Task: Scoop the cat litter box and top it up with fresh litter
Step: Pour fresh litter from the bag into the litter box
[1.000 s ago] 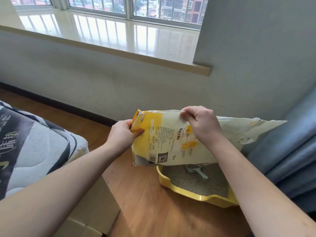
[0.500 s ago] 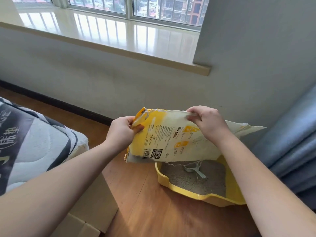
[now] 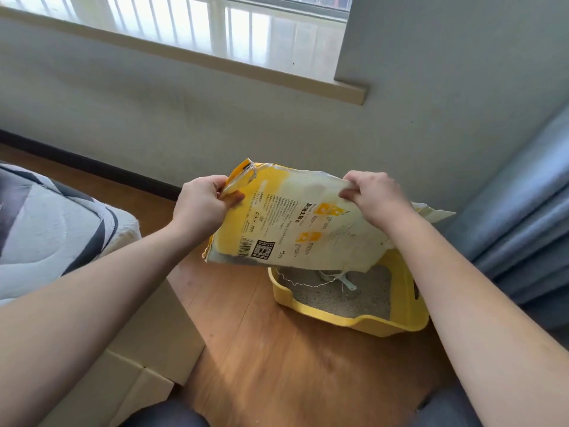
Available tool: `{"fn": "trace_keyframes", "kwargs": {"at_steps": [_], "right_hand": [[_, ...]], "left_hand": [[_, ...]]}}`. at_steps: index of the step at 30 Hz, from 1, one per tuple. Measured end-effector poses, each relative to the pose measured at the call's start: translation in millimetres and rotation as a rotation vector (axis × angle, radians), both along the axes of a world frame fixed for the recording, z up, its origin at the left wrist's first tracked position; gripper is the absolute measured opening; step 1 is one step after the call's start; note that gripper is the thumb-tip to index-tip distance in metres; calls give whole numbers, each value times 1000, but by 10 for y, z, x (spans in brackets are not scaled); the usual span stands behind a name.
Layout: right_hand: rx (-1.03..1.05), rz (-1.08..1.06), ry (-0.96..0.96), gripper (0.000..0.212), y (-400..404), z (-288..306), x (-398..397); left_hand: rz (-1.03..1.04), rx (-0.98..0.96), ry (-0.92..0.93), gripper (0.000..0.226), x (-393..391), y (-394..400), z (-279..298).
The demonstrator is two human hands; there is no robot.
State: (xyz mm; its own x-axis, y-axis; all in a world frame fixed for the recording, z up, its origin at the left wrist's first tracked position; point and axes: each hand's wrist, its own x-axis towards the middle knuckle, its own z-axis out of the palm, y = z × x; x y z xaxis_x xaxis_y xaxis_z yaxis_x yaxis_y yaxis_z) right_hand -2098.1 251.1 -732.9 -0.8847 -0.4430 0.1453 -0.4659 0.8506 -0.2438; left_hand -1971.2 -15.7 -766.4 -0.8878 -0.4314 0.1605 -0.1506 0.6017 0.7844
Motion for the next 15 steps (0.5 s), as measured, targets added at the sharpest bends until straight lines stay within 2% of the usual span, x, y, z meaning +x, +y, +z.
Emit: {"fn": "trace_keyframes", "kwargs": {"at_steps": [4, 8, 12, 15], "right_hand": [[-44, -7, -44, 13, 19, -33, 0], [3, -7, -71, 15, 15, -85, -18], [-32, -19, -116, 6, 14, -117, -47], [-59, -18, -119, 15, 4, -122, -57]], "left_hand": [[2, -29, 16, 15, 2, 1, 20], [15, -26, 9, 15, 11, -20, 34], [38, -3, 13, 14, 25, -40, 36], [51, -8, 23, 16, 30, -47, 33]]}}
